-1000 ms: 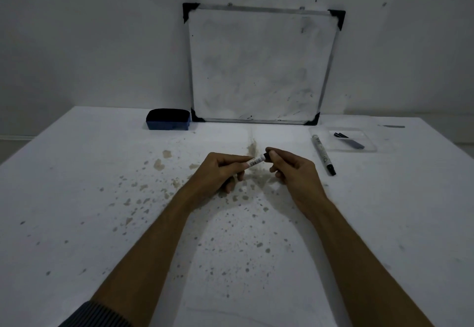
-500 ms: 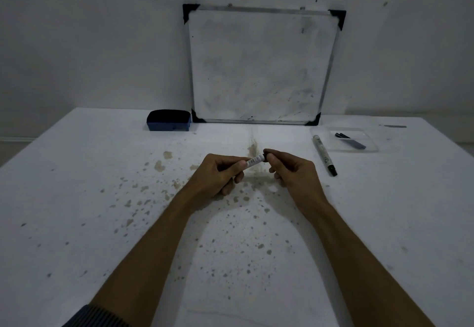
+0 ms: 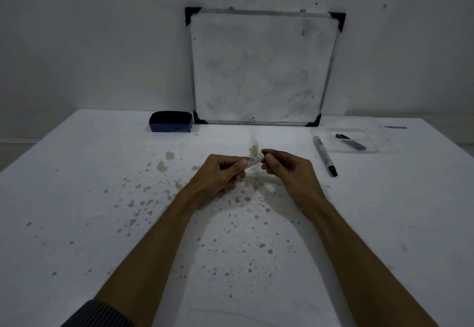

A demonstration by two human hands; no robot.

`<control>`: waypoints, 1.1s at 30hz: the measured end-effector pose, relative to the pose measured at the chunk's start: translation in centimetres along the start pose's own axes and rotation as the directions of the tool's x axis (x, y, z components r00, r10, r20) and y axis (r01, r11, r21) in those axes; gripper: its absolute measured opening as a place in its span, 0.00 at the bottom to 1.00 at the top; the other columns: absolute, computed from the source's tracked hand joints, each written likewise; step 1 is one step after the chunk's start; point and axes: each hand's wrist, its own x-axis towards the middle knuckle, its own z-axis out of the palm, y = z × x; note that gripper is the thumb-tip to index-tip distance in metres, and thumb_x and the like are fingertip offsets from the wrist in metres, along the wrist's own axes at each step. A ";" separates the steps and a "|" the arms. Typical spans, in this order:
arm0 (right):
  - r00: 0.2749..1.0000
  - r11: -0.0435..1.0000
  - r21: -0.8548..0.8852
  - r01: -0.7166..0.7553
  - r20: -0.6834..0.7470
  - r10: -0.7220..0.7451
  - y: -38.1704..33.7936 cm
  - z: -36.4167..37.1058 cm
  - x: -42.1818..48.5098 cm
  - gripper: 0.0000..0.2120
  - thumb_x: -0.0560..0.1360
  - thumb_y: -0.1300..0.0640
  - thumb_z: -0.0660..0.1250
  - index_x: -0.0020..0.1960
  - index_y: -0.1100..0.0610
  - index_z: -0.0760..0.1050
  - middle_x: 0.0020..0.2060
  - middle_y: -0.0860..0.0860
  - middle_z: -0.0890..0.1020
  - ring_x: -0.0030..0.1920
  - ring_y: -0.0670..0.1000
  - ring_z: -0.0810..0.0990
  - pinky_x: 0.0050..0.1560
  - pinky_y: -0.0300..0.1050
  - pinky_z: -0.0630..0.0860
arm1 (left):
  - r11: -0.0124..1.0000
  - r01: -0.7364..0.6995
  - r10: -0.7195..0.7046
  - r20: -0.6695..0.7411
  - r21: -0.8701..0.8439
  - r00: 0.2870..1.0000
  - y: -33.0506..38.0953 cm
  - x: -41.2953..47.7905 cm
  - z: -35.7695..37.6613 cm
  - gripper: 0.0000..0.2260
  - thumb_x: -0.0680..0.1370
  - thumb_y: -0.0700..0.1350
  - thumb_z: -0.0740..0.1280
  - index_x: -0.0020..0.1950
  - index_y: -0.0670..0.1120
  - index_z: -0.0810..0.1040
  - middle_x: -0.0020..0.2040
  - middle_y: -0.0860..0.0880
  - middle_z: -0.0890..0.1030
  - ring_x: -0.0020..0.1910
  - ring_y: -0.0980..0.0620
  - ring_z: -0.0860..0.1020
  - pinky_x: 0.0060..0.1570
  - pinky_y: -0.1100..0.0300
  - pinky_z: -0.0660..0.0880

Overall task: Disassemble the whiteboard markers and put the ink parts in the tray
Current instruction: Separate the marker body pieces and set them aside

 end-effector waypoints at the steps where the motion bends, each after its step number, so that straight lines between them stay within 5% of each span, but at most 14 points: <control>1: 1.000 1.000 -0.021 0.009 -0.019 -0.009 -0.2 0.1 0.2 0.14 0.81 0.54 0.69 0.65 0.54 0.82 0.48 0.50 0.89 0.49 0.46 0.87 0.54 0.42 0.84 | 1.000 0.017 -0.017 -0.001 -0.022 1.000 0.3 0.1 0.4 0.12 0.84 0.48 0.65 0.65 0.47 0.83 0.37 0.47 0.79 0.29 0.53 0.71 0.29 0.61 0.71; 4: 0.989 0.994 -0.105 0.025 -0.142 -0.040 -1.1 0.4 0.3 0.20 0.81 0.47 0.67 0.73 0.47 0.73 0.54 0.47 0.85 0.54 0.44 0.84 0.52 0.41 0.83 | 0.992 0.054 -0.054 -0.001 -0.110 0.999 1.8 0.4 2.0 0.14 0.85 0.52 0.63 0.63 0.47 0.83 0.46 0.50 0.87 0.43 0.50 0.84 0.46 0.56 0.81; 8: 0.971 0.960 -0.277 0.033 -0.217 -0.096 -1.8 0.5 -1.3 0.19 0.77 0.44 0.72 0.64 0.49 0.74 0.49 0.45 0.82 0.49 0.43 0.82 0.45 0.34 0.78 | 0.961 0.056 -0.083 -0.088 -0.270 0.993 2.4 1.2 3.6 0.15 0.86 0.51 0.61 0.64 0.45 0.81 0.55 0.47 0.88 0.58 0.50 0.85 0.64 0.52 0.79; 16: 0.972 0.869 -0.494 0.015 -0.197 -0.129 -1.7 0.2 -3.0 0.13 0.78 0.47 0.72 0.59 0.51 0.82 0.45 0.43 0.85 0.40 0.39 0.82 0.41 0.30 0.76 | 0.978 0.130 -0.153 -0.135 -0.166 0.979 2.9 2.7 6.4 0.14 0.85 0.52 0.63 0.63 0.45 0.81 0.54 0.49 0.88 0.56 0.52 0.86 0.65 0.55 0.78; 20: 0.962 0.818 -0.568 -0.089 -0.262 -0.077 -1.4 -1.7 -2.7 0.15 0.77 0.43 0.71 0.58 0.49 0.83 0.43 0.42 0.84 0.39 0.40 0.82 0.46 0.41 0.81 | 0.993 0.096 -0.100 -0.051 -0.068 0.994 3.6 4.2 8.5 0.15 0.86 0.53 0.61 0.62 0.46 0.80 0.52 0.53 0.88 0.53 0.56 0.86 0.61 0.57 0.78; 23: 0.926 0.771 -0.617 -0.157 -0.364 -0.103 -1.1 -3.0 -2.2 0.18 0.78 0.44 0.71 0.63 0.52 0.81 0.48 0.47 0.87 0.42 0.45 0.84 0.52 0.48 0.83 | 0.988 0.033 -0.018 -0.096 0.150 0.995 2.1 4.7 9.2 0.18 0.86 0.56 0.58 0.61 0.46 0.81 0.54 0.51 0.86 0.56 0.52 0.83 0.55 0.59 0.78; 26: 0.867 0.686 -0.687 -0.241 -0.470 -0.166 -0.7 -5.1 -1.2 0.16 0.78 0.49 0.70 0.61 0.56 0.83 0.50 0.53 0.88 0.49 0.55 0.86 0.55 0.49 0.80 | 0.746 -0.100 0.249 -0.137 0.659 0.959 -1.1 5.1 7.7 0.13 0.84 0.53 0.62 0.57 0.46 0.82 0.55 0.47 0.84 0.58 0.45 0.79 0.62 0.46 0.75; 29: 0.817 0.565 -0.758 -0.326 -0.527 -0.236 0.1 -6.5 0.5 0.14 0.76 0.50 0.70 0.57 0.56 0.85 0.48 0.57 0.86 0.52 0.61 0.82 0.55 0.55 0.77 | 0.615 -0.130 0.246 -0.033 0.778 0.969 -2.9 5.3 6.9 0.15 0.82 0.51 0.64 0.63 0.45 0.80 0.65 0.42 0.79 0.66 0.40 0.76 0.69 0.43 0.69; 33: 0.810 0.479 -0.795 -0.372 -0.531 -0.251 0.9 -6.6 2.5 0.14 0.77 0.50 0.70 0.58 0.54 0.85 0.48 0.55 0.86 0.54 0.60 0.78 0.55 0.53 0.71 | 0.562 -0.133 0.250 -0.014 0.816 0.968 -3.0 5.5 7.0 0.17 0.83 0.52 0.61 0.67 0.46 0.78 0.70 0.41 0.77 0.70 0.39 0.73 0.72 0.42 0.67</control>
